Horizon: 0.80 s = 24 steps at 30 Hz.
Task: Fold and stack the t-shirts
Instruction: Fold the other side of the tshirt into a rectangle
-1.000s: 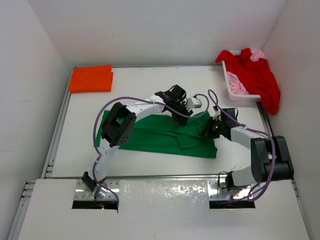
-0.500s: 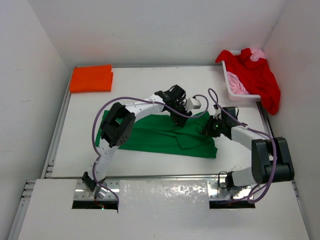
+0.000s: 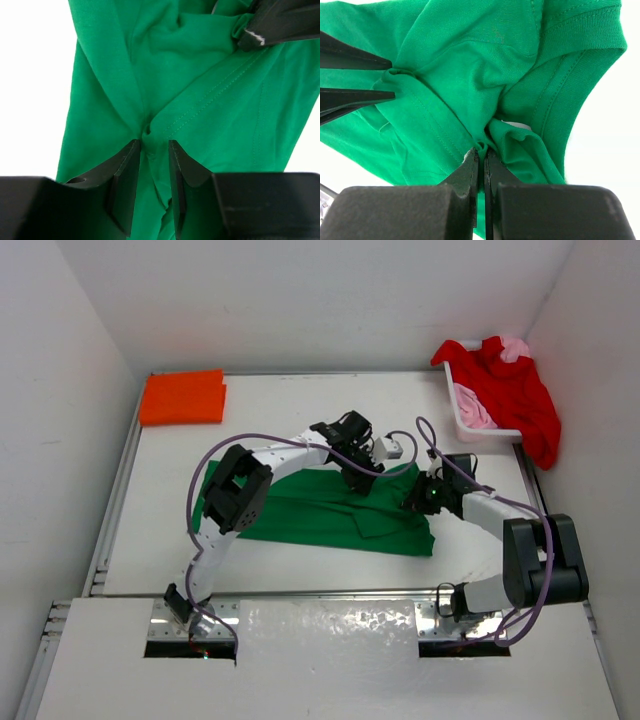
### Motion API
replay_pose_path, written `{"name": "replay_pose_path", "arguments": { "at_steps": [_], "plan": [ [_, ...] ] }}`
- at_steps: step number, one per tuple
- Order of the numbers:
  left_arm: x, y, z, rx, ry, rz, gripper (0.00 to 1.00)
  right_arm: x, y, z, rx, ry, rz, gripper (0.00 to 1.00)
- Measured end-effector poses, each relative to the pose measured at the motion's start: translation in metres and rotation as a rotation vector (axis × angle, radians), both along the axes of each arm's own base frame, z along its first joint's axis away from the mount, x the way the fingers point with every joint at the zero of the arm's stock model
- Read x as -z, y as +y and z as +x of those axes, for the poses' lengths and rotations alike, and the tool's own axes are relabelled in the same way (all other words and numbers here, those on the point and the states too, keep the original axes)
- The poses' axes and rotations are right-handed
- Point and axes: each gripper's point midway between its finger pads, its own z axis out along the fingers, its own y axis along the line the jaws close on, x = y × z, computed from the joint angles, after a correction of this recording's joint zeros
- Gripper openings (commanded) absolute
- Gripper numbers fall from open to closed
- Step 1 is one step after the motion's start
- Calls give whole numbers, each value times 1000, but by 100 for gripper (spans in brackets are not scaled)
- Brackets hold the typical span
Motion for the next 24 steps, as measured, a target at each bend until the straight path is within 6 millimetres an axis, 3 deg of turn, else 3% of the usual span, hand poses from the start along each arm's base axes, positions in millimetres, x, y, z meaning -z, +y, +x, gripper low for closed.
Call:
{"name": "replay_pose_path", "arguments": {
  "at_steps": [4,5,8,17,22,24],
  "plan": [
    [1,1,6,-14,-26,10,25,0,0,0,0,0,0,0],
    [1,1,7,-18,-31,13,14,0,0,0,0,0,0,0],
    [1,1,9,-26,-38,15,0,0,0,0,0,0,0,0],
    [0,-1,9,-20,-29,-2,0,-2,-1,-1,-3,-2,-8,0],
    [-8,1,12,-19,-28,-26,0,-21,-2,2,-35,-74,-46,0],
    [-21,2,14,-16,-45,-50,0,-33,3,4,-71,-120,-66,0]
  ]
}}
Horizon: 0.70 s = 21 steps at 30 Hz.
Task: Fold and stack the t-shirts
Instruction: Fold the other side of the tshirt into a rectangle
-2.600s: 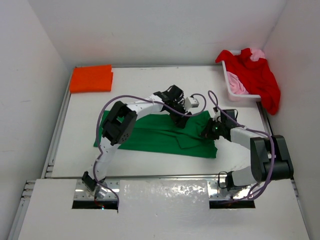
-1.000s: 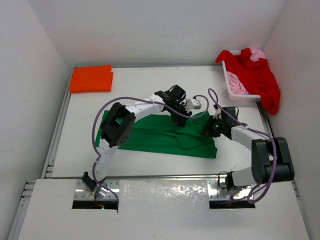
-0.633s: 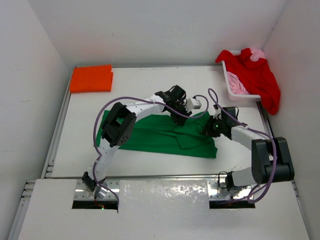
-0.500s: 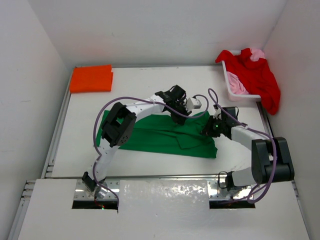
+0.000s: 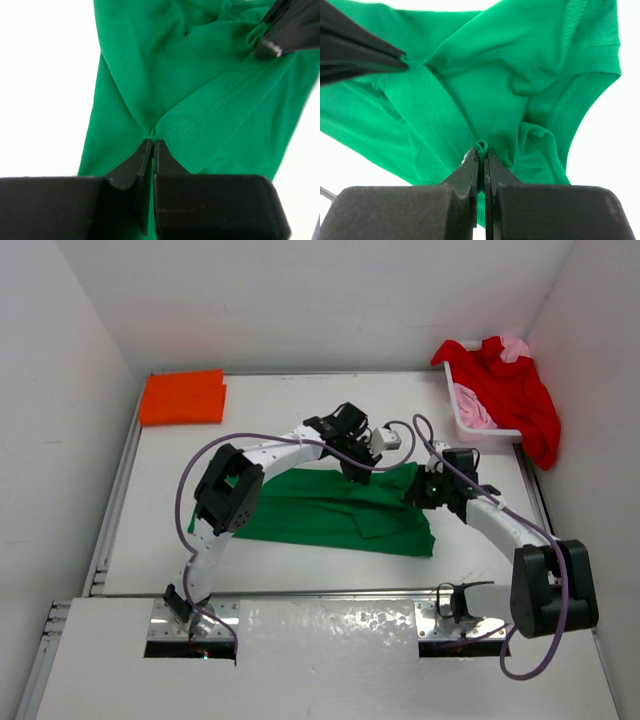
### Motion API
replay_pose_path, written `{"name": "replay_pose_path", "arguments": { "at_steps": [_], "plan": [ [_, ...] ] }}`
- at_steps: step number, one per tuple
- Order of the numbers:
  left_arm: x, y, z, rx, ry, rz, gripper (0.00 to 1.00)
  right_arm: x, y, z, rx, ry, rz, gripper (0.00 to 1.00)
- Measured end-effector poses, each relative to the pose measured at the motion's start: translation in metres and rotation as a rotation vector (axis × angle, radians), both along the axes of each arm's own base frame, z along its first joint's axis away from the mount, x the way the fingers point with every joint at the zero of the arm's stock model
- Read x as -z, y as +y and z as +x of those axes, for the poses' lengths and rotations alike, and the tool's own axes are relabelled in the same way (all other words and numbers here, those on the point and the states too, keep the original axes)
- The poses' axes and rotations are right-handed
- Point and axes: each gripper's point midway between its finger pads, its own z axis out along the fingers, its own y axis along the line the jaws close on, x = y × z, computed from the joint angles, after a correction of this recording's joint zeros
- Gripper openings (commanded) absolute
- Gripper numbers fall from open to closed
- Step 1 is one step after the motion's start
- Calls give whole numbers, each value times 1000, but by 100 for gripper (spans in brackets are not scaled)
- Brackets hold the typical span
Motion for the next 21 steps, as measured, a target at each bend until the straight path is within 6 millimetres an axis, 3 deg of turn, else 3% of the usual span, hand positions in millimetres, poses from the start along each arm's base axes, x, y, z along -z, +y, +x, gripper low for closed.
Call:
{"name": "replay_pose_path", "arguments": {
  "at_steps": [6,13,17,21],
  "plan": [
    [-24,1,-5,16,-13,-46,0,-6,9,-11,-54,-14,-24,0],
    [-14,10,-25,67,33,-43,0,4,11,-29,-78,28,-33,0],
    [-11,21,-41,94,57,-33,0,-8,11,-34,-99,-22,-37,0],
    [-19,22,-45,98,46,-51,0,-14,14,-35,-125,-65,-38,0]
  ]
}}
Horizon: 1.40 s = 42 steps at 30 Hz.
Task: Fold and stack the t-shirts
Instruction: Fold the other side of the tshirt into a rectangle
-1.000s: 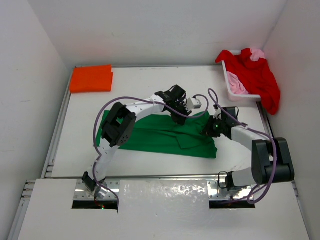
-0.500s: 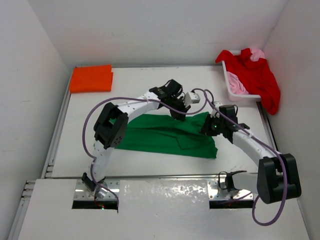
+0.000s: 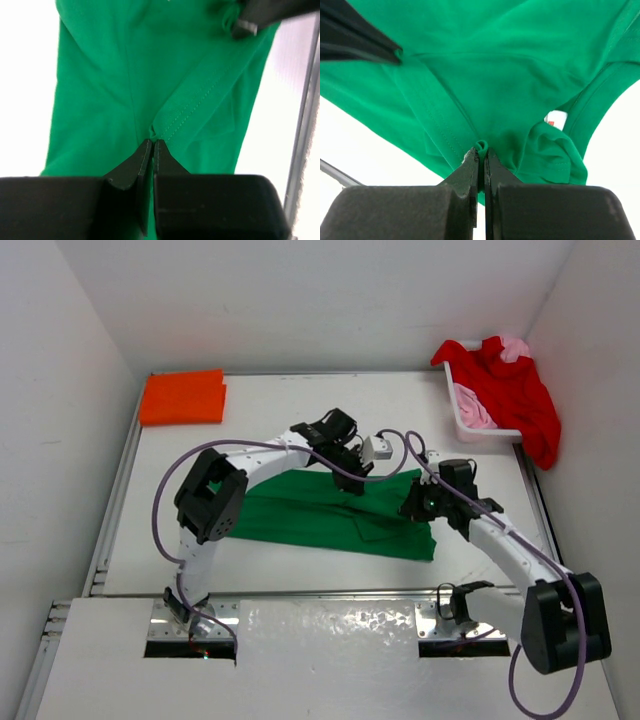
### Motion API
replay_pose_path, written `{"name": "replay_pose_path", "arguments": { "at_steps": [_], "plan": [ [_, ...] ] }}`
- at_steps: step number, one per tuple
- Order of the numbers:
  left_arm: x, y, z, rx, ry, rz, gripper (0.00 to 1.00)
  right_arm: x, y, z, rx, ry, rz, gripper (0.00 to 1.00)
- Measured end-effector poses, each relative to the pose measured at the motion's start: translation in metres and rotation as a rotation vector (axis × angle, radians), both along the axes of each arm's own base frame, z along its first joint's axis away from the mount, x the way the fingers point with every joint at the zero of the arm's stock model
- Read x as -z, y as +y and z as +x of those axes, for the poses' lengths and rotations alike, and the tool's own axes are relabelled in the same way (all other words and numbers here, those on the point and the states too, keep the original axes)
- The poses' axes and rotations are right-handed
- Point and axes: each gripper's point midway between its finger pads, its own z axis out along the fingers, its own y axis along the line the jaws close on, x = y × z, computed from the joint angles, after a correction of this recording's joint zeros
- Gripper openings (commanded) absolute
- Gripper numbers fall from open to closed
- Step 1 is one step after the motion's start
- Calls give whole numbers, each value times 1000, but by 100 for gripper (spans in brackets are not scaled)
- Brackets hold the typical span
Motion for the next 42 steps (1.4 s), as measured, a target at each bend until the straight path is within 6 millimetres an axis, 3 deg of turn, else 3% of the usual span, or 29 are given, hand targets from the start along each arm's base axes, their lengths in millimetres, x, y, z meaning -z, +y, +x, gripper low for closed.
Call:
{"name": "replay_pose_path", "arguments": {
  "at_steps": [3,7,10,13,17,21,24,30,33,34,35,38,42],
  "plan": [
    [1,-4,7,-37,-14,-14,0,11,0,-1,0,34,-7,0],
    [22,1,15,-149,-5,0,0,33,-5,4,26,108,-20,0],
    [40,9,17,-243,16,25,0,37,-12,21,71,112,-26,0],
    [47,11,25,-326,12,29,0,28,-12,43,86,64,-20,0],
    [43,12,42,-422,-23,18,0,19,-12,67,97,7,-25,0],
    [29,15,56,-506,-55,3,0,17,-16,77,115,-22,-43,0],
    [18,19,66,-557,-74,-15,0,21,-17,86,125,-20,-54,0],
    [16,21,74,-608,-82,-21,0,38,-21,93,143,10,-79,0],
    [21,22,76,-619,-81,-15,0,40,-21,99,150,18,-79,18],
    [24,22,76,-624,-80,-7,0,39,-22,102,155,16,-82,32],
    [29,24,77,-628,-79,2,0,38,-23,105,162,14,-81,39],
    [40,28,77,-642,-72,34,0,33,-27,115,181,-2,-81,46],
    [48,34,78,-658,-68,62,0,24,-36,122,221,-18,-52,43]
  ]
}}
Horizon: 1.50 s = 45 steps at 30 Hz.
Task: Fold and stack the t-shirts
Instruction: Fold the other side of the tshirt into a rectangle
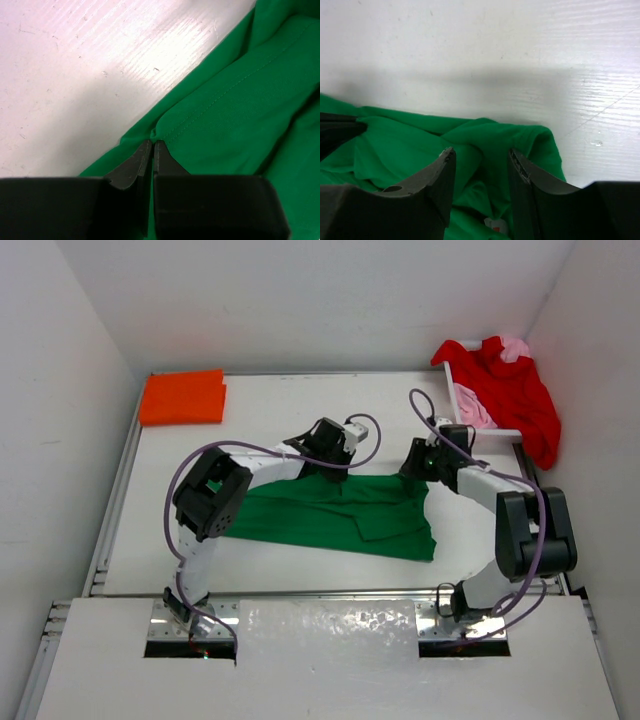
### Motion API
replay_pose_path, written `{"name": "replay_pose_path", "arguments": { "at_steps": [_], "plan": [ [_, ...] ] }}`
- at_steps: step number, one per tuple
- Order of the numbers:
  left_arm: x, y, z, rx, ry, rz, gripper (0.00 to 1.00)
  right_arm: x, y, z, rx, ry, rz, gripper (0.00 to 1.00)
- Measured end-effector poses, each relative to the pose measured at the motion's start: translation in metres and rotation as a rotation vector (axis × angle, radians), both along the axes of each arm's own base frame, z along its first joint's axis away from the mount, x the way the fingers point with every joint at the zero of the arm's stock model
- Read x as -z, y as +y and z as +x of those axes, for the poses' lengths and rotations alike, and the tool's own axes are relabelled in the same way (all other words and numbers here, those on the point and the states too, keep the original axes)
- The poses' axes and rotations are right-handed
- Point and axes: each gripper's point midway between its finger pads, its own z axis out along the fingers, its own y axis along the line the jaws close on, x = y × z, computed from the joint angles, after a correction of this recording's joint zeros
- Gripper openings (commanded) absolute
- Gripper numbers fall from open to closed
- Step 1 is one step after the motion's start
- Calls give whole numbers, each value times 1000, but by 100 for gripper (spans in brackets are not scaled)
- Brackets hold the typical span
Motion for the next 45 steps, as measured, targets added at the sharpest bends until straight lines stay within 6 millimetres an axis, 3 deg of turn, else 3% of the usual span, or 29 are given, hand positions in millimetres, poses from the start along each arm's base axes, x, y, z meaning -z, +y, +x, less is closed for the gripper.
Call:
{"name": "replay_pose_path", "arguments": {
  "at_steps": [7,11,14,17,22,25,30,38,45],
  "plan": [
    [1,0,0,-4,4,2,0,-11,11,-8,-68,-42,86,36],
    [2,1,-1,-4,7,5,0,2,18,-30,-133,-15,97,30],
    [2,1,-1,-4,8,5,0,3,18,-52,-170,-35,86,33],
    [2,1,-1,-4,10,6,0,-15,17,-60,-212,-139,57,40],
    [4,0,0,-4,13,9,0,-38,18,-58,-282,-294,12,41],
    [6,0,0,-4,15,11,0,-29,17,-59,-311,-283,-14,36],
    [6,0,-1,-3,18,12,0,4,15,-61,-364,-170,-48,30],
    [6,1,-1,-3,20,14,0,5,19,-41,-428,-176,-98,37],
    [6,0,0,-3,21,15,0,27,17,-35,-432,-106,-105,36]
  ]
}}
